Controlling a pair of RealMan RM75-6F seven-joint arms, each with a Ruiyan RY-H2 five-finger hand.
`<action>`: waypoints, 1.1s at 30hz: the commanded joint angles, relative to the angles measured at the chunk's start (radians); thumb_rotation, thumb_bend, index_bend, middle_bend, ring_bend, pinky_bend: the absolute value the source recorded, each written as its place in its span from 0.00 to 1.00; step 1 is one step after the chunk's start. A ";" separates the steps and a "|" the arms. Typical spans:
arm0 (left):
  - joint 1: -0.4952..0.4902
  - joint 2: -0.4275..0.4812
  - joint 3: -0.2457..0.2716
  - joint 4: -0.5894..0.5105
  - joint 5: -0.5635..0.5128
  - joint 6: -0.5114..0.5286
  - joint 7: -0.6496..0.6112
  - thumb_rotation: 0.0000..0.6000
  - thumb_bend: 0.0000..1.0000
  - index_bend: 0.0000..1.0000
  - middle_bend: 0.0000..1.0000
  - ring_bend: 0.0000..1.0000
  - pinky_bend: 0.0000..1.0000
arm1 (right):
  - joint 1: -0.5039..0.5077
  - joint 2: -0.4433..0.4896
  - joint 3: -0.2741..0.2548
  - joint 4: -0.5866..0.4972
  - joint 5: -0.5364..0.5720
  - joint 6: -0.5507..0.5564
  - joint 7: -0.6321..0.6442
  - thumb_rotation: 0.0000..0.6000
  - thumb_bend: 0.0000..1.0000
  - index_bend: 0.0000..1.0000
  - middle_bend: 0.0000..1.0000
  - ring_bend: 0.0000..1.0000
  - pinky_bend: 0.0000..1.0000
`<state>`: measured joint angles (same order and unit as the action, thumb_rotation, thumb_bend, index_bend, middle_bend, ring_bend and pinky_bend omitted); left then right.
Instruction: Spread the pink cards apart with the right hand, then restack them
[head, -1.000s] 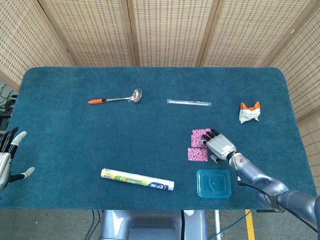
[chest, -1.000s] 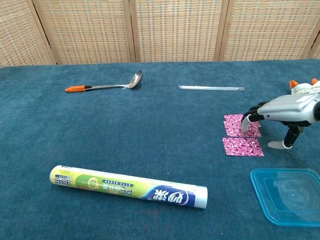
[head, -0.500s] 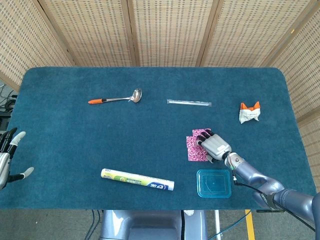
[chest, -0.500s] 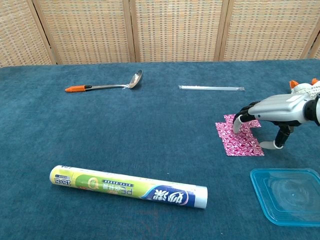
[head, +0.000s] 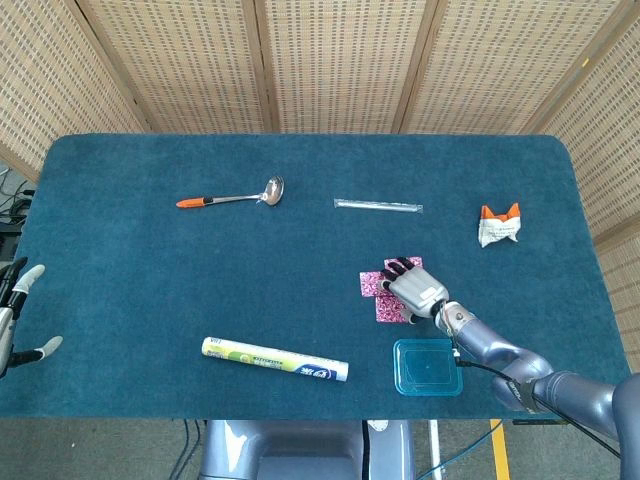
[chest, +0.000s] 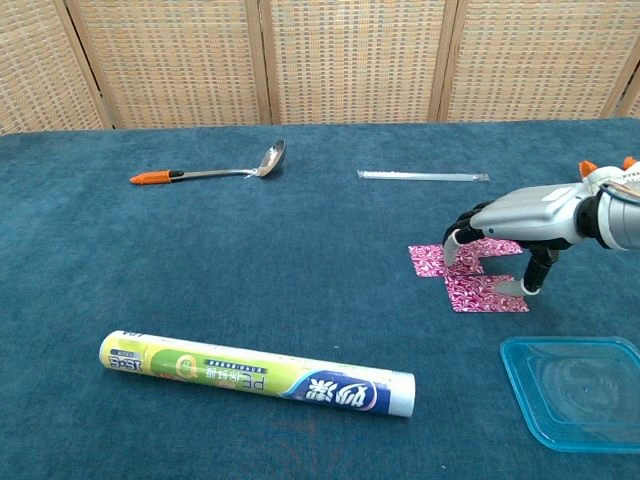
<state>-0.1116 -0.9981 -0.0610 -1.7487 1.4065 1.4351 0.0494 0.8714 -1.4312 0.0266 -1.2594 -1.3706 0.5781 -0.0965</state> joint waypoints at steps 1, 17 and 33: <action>0.002 0.001 0.001 0.004 0.001 0.002 -0.005 1.00 0.14 0.08 0.00 0.00 0.00 | 0.007 -0.004 0.006 -0.008 0.012 -0.004 -0.012 1.00 0.47 0.22 0.13 0.00 0.00; 0.007 0.001 0.001 0.019 0.001 0.001 -0.024 1.00 0.14 0.08 0.00 0.00 0.00 | 0.038 -0.026 0.021 -0.019 0.064 -0.024 -0.064 1.00 0.47 0.22 0.13 0.00 0.00; 0.011 0.001 0.000 0.030 0.001 0.003 -0.037 1.00 0.14 0.08 0.00 0.00 0.00 | 0.053 -0.038 0.020 -0.034 0.087 -0.020 -0.094 1.00 0.47 0.22 0.13 0.00 0.00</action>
<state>-0.1010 -0.9974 -0.0614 -1.7188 1.4075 1.4382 0.0126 0.9239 -1.4691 0.0463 -1.2928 -1.2842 0.5572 -0.1900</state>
